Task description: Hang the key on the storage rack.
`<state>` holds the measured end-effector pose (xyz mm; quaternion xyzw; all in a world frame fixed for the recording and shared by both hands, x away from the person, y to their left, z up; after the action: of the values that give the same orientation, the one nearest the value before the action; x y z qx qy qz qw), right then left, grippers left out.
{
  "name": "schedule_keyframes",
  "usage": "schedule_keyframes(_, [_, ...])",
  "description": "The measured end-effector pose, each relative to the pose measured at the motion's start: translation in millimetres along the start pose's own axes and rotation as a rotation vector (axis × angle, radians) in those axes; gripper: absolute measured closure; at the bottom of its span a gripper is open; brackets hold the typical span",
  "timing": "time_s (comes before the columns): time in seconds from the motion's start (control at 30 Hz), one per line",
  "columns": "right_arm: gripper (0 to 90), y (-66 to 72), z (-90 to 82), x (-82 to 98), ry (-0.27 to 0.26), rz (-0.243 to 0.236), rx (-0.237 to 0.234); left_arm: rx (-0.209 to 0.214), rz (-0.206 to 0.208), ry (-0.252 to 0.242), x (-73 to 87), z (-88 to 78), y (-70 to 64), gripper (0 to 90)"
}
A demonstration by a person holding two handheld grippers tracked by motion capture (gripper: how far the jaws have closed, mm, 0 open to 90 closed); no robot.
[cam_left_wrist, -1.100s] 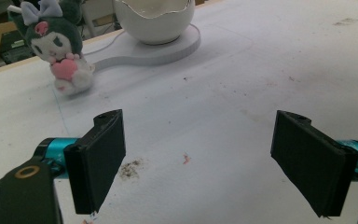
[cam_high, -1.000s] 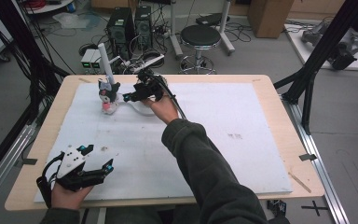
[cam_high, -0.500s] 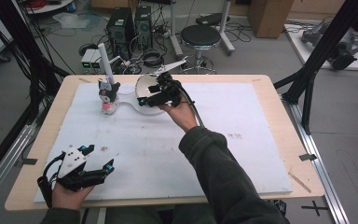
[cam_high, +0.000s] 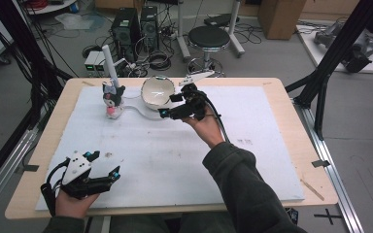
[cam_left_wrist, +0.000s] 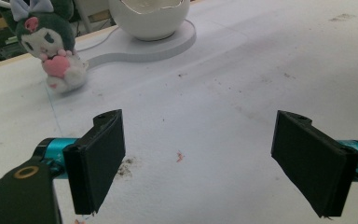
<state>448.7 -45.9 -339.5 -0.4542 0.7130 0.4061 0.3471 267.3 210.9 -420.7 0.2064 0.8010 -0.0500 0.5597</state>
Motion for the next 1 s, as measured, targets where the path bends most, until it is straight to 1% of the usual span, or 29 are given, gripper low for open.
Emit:
schedule_keyframes(0.1, [18.6, 0.7, -8.2, 5.3, -0.011, 0.001, 0.009, -0.002, -0.001, 0.001, 0.1, 0.8, -0.5, 17.7])
schedule_keyframes(0.23, [18.1, 0.7, -15.9, 11.8, -0.010, 0.004, 0.013, -0.003, 0.002, 0.007, 0.7, 1.3, 0.4, 17.7])
schedule_keyframes(0.27, [18.1, 0.6, -17.8, 13.8, -0.014, 0.005, 0.017, -0.004, -0.005, 0.005, 0.7, 1.4, 0.4, 17.7])
schedule_keyframes(0.33, [17.2, 0.4, -21.0, 17.2, -0.011, 0.013, 0.021, -0.003, -0.004, 0.007, 0.8, 1.1, 1.0, 17.7])
schedule_keyframes(0.4, [16.8, -0.8, -23.3, 20.6, -0.017, 0.005, 0.031, -0.002, -0.006, 0.007, 0.7, 1.2, 0.8, 17.7])
schedule_keyframes(0.53, [16.2, -1.9, -28.3, 28.2, -0.020, 0.016, 0.035, 0.002, -0.005, 0.013, 1.0, 2.2, 1.2, 17.7])
schedule_keyframes(0.63, [15.6, -2.9, -32.9, 32.9, -0.024, 0.016, 0.046, 0.002, -0.002, 0.017, 1.0, 2.7, 1.6, 17.7])
schedule_keyframes(0.67, [15.1, -2.9, -33.6, 33.9, -0.027, 0.025, 0.048, 0.002, -0.002, 0.017, 0.8, 2.8, 1.5, 17.7])
schedule_keyframes(0.8, [14.1, -5.6, -39.1, 38.2, -0.033, 0.036, 0.055, 0.002, -0.006, 0.015, 0.6, 3.7, 1.1, 17.7])
schedule_keyframes(1.0, [13.1, -5.9, -43.2, 39.9, -0.043, 0.043, 0.061, 0.007, -0.004, 0.021, 1.0, 3.7, 1.3, 17.7])
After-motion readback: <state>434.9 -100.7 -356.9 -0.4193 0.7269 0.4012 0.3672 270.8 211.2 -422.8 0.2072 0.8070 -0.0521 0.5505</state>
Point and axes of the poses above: each handheld gripper's, and its own axes: z roughly forward along the jaws, x roughly out of its underside, y roughly to its left, the point moved 5 cm from there along z, roughly forward along the jaws, and after that the axes turned 10 degrees about -x, right-handed, at the moved point
